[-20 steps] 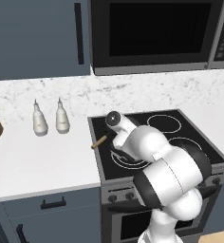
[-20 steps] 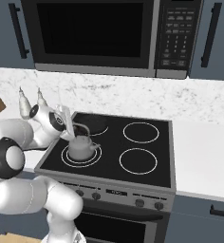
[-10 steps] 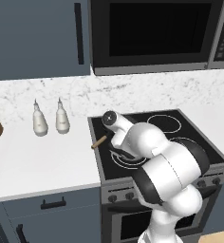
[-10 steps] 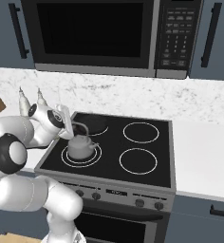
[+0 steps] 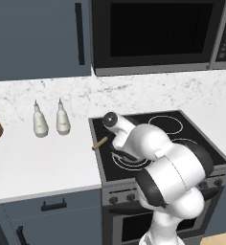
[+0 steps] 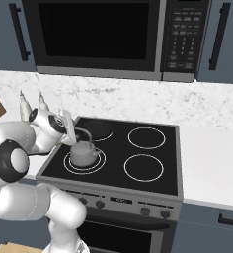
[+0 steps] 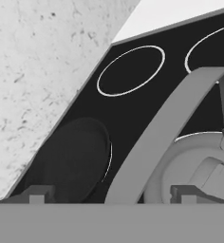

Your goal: Pick the kettle from the counter and place it on a stove burner. Then turn the burner on.

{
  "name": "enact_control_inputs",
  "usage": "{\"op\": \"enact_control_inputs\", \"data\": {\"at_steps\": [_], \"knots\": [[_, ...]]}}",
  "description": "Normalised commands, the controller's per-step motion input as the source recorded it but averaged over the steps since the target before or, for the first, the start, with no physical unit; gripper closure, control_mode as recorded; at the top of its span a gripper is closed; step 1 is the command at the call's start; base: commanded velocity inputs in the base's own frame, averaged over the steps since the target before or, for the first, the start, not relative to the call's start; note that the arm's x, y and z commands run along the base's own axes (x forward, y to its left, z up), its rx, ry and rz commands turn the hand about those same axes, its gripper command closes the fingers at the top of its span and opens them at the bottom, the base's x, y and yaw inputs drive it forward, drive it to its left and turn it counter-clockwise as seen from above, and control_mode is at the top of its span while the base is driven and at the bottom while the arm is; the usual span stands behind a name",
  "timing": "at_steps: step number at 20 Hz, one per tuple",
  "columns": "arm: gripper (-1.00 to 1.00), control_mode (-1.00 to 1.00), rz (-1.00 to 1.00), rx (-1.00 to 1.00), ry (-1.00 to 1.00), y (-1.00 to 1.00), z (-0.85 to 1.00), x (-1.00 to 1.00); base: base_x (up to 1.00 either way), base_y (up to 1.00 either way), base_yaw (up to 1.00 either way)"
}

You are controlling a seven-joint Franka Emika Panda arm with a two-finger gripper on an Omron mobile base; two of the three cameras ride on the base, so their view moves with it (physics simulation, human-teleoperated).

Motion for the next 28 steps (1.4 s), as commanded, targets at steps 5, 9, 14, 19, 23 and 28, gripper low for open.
{"op": "enact_control_inputs", "data": {"at_steps": [5, 9, 14, 19, 23, 28], "knots": [[-1.0, -1.0, 0.0, 0.0, 0.0, 0.0, 0.0, -0.33, 0.0, 0.0, 0.0], [-1.0, -1.0, 0.0, 0.0, 0.0, 0.0, 0.02, -0.41, 0.0, 0.0, 0.0], [-1.0, -1.0, 0.0, 0.0, 0.0, 0.14, 0.17, -0.29, 0.0, 0.0, 0.0], [-1.0, -1.0, 0.0, 0.0, 0.0, 0.34, 0.25, -0.35, 0.0, 0.0, 0.0], [-1.0, -1.0, 0.0, 0.0, 0.03, 0.37, 0.18, -0.39, 0.0, 0.0, 0.0], [-1.0, -1.0, 0.07, -0.04, 0.03, 0.24, 0.08, -0.52, 0.0, 0.0, 0.0]]}}
